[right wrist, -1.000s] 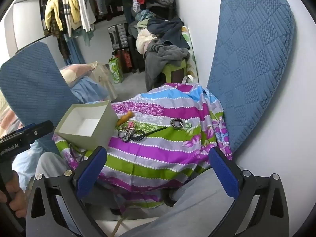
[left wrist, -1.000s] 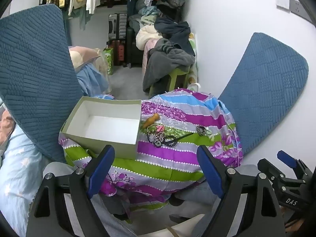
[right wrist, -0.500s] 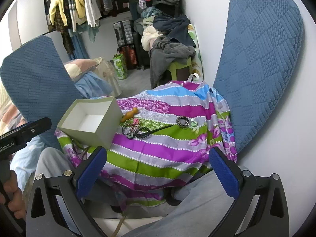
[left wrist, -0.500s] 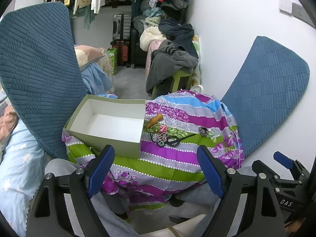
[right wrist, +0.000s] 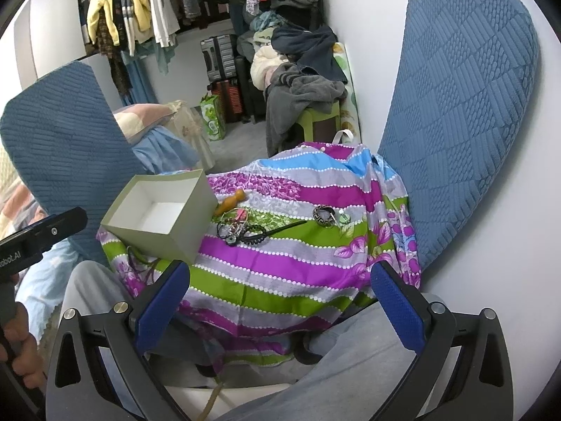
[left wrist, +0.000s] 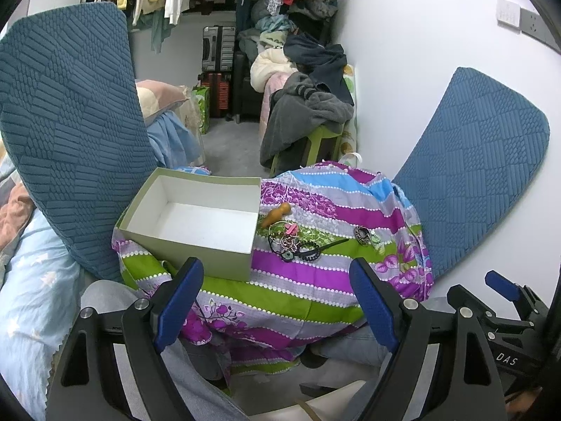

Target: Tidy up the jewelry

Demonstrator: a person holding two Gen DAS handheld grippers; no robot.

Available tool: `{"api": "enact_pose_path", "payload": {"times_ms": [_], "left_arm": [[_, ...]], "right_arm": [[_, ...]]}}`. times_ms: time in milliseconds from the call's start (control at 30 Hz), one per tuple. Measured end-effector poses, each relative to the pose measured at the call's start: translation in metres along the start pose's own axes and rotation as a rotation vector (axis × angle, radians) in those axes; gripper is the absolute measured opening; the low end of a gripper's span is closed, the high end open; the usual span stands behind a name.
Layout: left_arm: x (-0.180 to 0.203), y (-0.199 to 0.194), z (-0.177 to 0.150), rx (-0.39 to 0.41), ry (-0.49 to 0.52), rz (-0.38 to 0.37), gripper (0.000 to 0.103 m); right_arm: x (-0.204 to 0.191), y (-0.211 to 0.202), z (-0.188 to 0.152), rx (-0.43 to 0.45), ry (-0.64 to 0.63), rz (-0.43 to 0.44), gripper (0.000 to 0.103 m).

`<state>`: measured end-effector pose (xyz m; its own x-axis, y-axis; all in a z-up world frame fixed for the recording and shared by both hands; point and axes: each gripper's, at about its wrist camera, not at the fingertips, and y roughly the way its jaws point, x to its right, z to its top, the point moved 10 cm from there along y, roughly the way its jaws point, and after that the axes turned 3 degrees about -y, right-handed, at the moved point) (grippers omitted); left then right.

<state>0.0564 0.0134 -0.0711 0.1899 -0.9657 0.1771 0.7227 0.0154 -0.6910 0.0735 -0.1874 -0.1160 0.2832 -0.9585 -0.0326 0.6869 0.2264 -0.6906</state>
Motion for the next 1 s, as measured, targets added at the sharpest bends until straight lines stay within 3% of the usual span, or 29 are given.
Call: {"api": "enact_pose_path", "payload": {"times_ms": [1000], "left_arm": [[-0.0023, 0.0023, 0.0021, -0.014, -0.003, 0.006, 0.085]], "right_arm": [[0.0065, -0.0015, -0.0009, 0.003, -0.007, -0.014, 0.103]]}}
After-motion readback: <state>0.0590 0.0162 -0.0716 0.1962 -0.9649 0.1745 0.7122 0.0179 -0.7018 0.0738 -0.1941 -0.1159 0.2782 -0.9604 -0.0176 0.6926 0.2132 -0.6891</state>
